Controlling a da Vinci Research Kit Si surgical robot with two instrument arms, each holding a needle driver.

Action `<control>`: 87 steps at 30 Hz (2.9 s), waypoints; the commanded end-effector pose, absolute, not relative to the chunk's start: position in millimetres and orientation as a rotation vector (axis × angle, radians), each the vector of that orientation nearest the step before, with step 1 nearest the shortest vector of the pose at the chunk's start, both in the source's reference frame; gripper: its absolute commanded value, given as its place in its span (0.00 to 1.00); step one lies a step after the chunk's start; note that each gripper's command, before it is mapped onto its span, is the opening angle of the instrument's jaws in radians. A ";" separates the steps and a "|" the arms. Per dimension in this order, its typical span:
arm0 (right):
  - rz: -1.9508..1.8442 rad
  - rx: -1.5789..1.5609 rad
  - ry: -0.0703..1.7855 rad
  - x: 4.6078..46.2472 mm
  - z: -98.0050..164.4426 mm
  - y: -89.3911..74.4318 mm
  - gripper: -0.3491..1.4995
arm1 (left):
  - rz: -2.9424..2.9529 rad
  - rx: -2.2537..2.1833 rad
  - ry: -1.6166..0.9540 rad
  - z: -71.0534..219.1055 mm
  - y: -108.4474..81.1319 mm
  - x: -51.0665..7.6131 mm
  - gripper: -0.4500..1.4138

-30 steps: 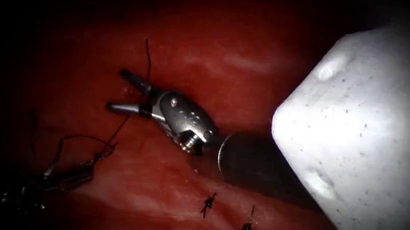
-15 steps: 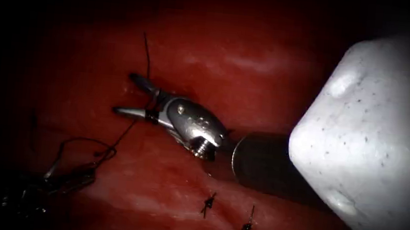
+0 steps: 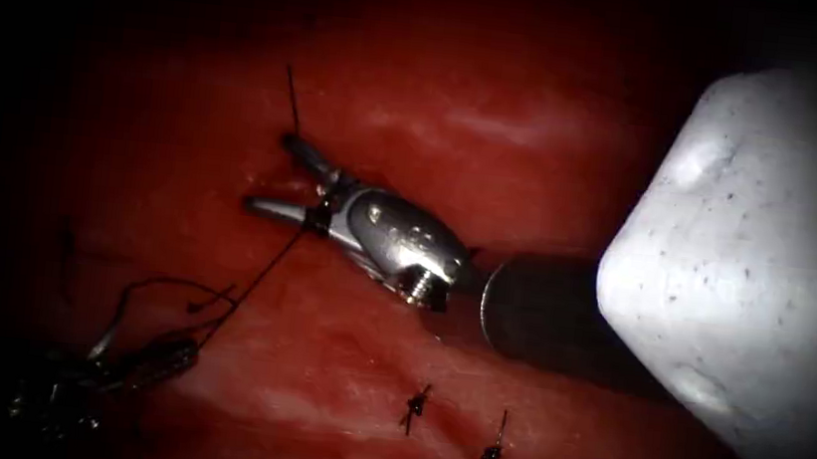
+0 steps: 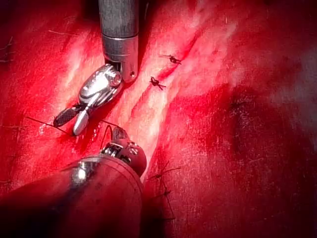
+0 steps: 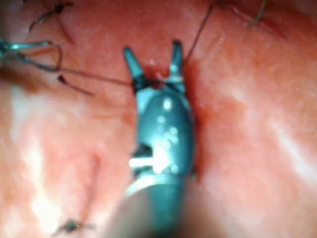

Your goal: Wound Closure

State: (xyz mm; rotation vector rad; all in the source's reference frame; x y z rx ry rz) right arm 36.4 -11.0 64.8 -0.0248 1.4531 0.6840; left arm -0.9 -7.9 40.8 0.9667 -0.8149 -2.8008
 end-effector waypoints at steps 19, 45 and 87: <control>0.759 -0.064 1.430 36.7 64.6 -9.9 0.56 | -2.790 0.999 -0.849 39.8 -4.9 -1.3 0.00; 0.922 0.013 1.335 39.5 66.5 -8.0 0.52 | -2.805 1.008 -0.869 43.2 -0.3 -0.6 0.00; 0.856 -0.015 1.373 39.4 64.7 -15.7 0.00 | -3.037 0.808 -1.018 59.3 34.1 15.6 0.00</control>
